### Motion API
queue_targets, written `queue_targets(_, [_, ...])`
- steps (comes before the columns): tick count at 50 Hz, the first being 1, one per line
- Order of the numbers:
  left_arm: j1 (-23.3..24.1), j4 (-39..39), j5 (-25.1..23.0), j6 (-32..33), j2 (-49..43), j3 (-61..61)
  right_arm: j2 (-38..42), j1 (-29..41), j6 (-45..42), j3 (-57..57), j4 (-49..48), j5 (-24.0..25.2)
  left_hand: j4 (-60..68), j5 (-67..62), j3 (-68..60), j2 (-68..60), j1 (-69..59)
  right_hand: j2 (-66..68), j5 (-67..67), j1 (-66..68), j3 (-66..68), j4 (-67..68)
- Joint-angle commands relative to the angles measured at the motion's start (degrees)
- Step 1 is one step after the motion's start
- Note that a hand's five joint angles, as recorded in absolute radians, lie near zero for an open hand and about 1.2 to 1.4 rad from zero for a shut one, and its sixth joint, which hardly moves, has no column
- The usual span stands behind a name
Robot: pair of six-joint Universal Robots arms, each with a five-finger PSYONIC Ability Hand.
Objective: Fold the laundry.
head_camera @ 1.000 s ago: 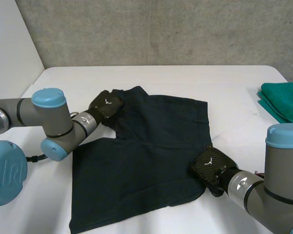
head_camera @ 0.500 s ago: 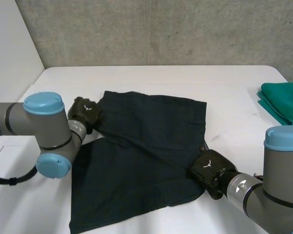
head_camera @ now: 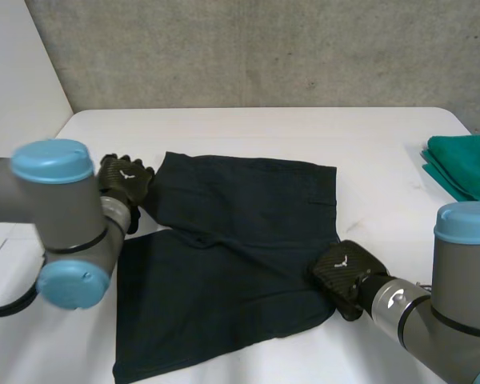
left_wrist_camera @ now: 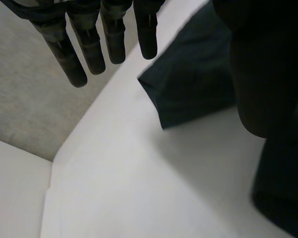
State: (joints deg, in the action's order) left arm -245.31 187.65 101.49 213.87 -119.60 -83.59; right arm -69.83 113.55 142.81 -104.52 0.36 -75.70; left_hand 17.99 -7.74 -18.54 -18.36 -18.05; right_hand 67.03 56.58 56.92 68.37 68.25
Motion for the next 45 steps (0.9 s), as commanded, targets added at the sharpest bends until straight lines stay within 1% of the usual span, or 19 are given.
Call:
queue_targets(1, [2.11,-2.99,-1.91,-8.63,16.22,-15.27,0.04,-0.17,7.38,3.78,0.26,-0.06,5.51,-5.75,-4.95,-5.13,-5.44,12.97,13.42,23.08,11.63,11.75])
queue_targets(3, [3.69,-6.05,-3.22,-10.91,19.91,-19.04,0.04,-0.17,9.06,4.58,0.35,0.03,7.53,-7.78,-6.97,-7.15,-7.46,12.97,13.42,23.08,11.63,11.75])
queue_targets(6, [4.48,-9.84,-4.63,-12.94,22.21,-22.31,0.13,-0.26,11.96,5.73,0.35,0.20,7.70,-7.95,-7.15,-7.33,-7.64,12.97,13.42,23.08,11.63,11.75])
queue_targets(7, [4.66,-12.63,-5.25,-14.25,23.00,-23.88,0.13,-0.26,12.49,5.81,0.26,0.29,8.54,-8.79,-7.98,-8.17,-8.47,12.97,13.42,23.08,11.63,11.75])
queue_targets(11, [4.93,-19.06,-6.65,-17.68,23.27,-26.79,0.31,-0.35,13.72,5.90,0.08,0.90,9.55,-9.80,-9.00,-9.18,-9.49,12.97,13.42,23.08,11.63,11.75])
queue_targets(13, [4.93,-20.39,-7.01,-18.92,23.18,-27.85,0.48,-0.44,13.81,5.90,0.08,1.17,9.55,-9.80,-9.00,-9.18,-9.49,12.97,13.42,23.08,11.63,11.75])
queue_targets(21, [4.75,-19.61,-7.27,-19.72,21.87,-30.40,0.57,-0.53,15.04,5.82,-0.53,1.26,11.40,-11.65,-10.85,-11.03,-11.34,12.97,13.42,23.08,11.63,11.75])
queue_targets(23, [4.93,-18.91,-7.27,-19.72,20.82,-30.40,0.57,-0.61,15.22,5.73,-0.71,1.26,15.41,-15.66,-14.86,-15.04,-15.35,12.97,13.42,23.08,11.63,11.75])
queue_targets(26, [5.63,-18.20,-7.19,-19.80,19.76,-30.32,0.57,-0.61,15.31,5.64,-0.97,1.26,16.95,-17.20,-16.40,-16.58,-16.89,12.97,13.42,23.08,11.63,11.75])
queue_targets(30, [6.77,-16.18,-6.92,-19.80,18.18,-30.14,0.57,-0.61,16.10,5.55,-1.50,1.17,24.84,-25.09,-24.28,-24.47,-24.77,12.97,13.42,23.08,11.63,11.75])
queue_targets(31, [7.03,-15.05,-6.57,-19.72,17.30,-30.14,0.57,-0.61,16.36,5.46,-1.50,1.17,31.69,-31.94,-31.14,-31.32,-31.62,12.97,13.42,23.08,11.63,11.75])
queue_targets(33, [7.12,-13.99,-6.22,-19.72,16.77,-30.23,0.57,-0.87,16.89,5.46,-1.59,1.17,38.28,-38.53,-37.73,-37.91,-38.22,12.97,13.42,23.08,11.63,11.75])
queue_targets(34, [7.21,-13.11,-5.61,-19.63,16.24,-30.23,0.57,-1.14,17.06,5.38,-1.59,1.17,46.48,-46.73,-45.92,-46.11,-46.41,12.97,13.42,23.08,11.63,11.75])
queue_targets(37, [7.82,-12.31,-4.38,-19.45,15.71,-30.14,0.40,-1.75,17.06,5.38,-1.59,1.17,61.96,-62.21,-61.41,-61.59,-61.90,12.97,13.42,23.08,11.63,11.75])
queue_targets(41, [9.40,-12.22,-1.57,-19.36,16.24,-29.35,-0.13,-2.37,16.54,5.55,-1.32,1.17,62.01,-62.26,-61.46,-61.64,-61.95,12.97,13.42,23.08,11.63,11.75])
queue_targets(43, [10.29,-12.22,0.10,-19.19,19.13,-28.12,-0.66,-2.55,16.27,5.73,-0.89,1.00,62.01,-62.26,-61.46,-61.64,-61.95,12.97,13.42,23.08,11.63,11.75])
queue_targets(45, [10.46,-12.40,0.55,-18.93,22.81,-27.51,-3.20,-2.63,15.66,5.82,0.25,1.17,62.01,-62.26,-61.46,-61.64,-61.95,12.97,13.42,23.08,11.63,11.75])
